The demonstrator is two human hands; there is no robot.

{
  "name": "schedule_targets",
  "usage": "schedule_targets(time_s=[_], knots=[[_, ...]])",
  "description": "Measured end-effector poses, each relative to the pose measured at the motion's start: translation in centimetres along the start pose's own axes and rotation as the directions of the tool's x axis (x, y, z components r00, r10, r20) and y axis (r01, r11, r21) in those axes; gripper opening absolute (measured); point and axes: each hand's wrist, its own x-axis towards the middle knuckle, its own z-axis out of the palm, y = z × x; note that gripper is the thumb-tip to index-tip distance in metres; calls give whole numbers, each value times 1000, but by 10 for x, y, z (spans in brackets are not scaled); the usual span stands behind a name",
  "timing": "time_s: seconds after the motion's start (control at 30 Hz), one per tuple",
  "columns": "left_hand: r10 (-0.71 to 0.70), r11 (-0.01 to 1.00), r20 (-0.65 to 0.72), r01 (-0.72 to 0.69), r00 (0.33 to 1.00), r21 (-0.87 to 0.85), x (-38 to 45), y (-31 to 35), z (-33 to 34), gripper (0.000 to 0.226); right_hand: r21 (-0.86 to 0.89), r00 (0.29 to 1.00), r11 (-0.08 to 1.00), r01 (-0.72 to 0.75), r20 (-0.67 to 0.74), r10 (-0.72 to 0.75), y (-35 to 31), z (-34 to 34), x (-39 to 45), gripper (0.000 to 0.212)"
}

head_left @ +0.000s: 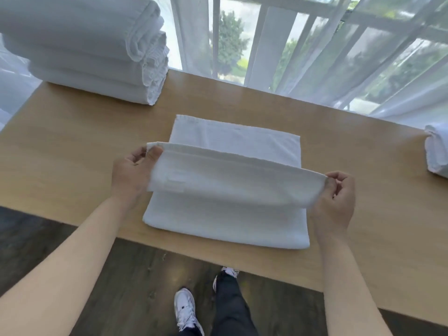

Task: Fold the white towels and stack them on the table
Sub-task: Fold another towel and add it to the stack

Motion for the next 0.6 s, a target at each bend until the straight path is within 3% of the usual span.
schedule_targets(time_s=[0.07,0.17,0.37,0.6], knots=[[14,1000,55,-13,998,-19,-22,-3,-21,37,3,1000,1000,3,-31,-3,5,-15,-28,13],[50,998,103,-47,993,-33,-48,-4,-47,43,-5,999,1000,-10,-42,10,15,-31,-65,17],[-17,1000,125,17,992,4,-72,-16,-71,22,-93,1000,996,-13,-4,13,22,-40,-97,16],[-49,998,81,45,996,53,-61,-21,-60,14,-161,1000,987,20,3,-20,15,-27,-85,17]])
